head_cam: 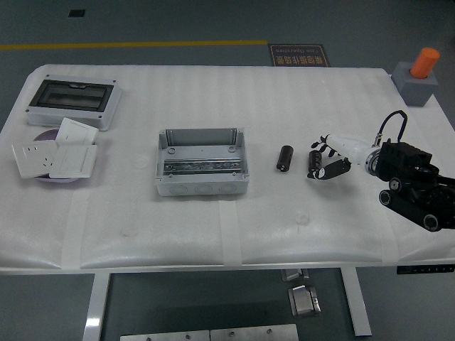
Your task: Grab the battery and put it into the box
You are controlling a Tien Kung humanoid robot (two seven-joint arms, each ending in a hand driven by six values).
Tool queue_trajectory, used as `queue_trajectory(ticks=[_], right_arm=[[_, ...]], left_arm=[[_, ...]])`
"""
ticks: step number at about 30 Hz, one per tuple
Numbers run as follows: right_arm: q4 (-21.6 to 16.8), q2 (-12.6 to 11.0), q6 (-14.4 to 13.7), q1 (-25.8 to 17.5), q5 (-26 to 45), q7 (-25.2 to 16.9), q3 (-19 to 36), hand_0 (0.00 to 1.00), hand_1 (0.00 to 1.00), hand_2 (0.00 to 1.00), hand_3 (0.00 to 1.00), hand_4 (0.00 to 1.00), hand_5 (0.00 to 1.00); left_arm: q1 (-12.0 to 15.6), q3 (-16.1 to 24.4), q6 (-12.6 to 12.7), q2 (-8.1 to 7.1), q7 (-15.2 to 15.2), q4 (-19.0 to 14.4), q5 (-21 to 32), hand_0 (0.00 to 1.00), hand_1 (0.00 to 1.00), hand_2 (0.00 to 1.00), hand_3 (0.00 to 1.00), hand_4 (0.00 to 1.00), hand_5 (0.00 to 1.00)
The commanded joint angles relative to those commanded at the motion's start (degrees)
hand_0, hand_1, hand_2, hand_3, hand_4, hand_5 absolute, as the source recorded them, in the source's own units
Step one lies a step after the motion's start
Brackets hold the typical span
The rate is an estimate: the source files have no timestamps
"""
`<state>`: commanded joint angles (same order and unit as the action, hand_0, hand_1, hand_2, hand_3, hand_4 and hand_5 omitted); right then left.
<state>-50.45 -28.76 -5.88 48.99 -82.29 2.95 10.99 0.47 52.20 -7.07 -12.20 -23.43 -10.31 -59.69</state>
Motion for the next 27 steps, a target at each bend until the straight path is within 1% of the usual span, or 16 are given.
queue_trajectory(ticks=[6,7,20,27], right_arm=[[0.2,0.1,-0.3,-0.3,0.4,-0.2,-0.2,0.660,0.668,0.741,0.777,0.837,0.409],[0.2,0.1,-0.3,-0.3,0.4,-0.2,-0.2,0.656,0.660,0.725,0.730,0.740,0.355],[-0.1,0.1,-1.3,-0.5,0.5,-0.6,-0.2,0.638,0.648,0.709,0.711,0.720,0.346],[-1.8,-0.4,-2.0,-1.1,0.0,-0.7,2.1,0.635,0.647,0.697,0.707,0.718,0.345]], left_arm=[[0.0,-0.1,0.0,0.00,0.0,0.0,0.1,0.619,0.617,0.481,0.517,0.470,0.088],[0.0,-0.1,0.0,0.00,0.0,0.0,0.0,0.619,0.617,0.483,0.519,0.469,0.089],[0.1,-0.3,0.0,0.23,0.1,0.0,0.3,0.619,0.620,0.484,0.520,0.472,0.099],[0.2,-0.3,0.1,0.29,0.1,0.0,0.5,0.619,0.621,0.488,0.525,0.470,0.102]])
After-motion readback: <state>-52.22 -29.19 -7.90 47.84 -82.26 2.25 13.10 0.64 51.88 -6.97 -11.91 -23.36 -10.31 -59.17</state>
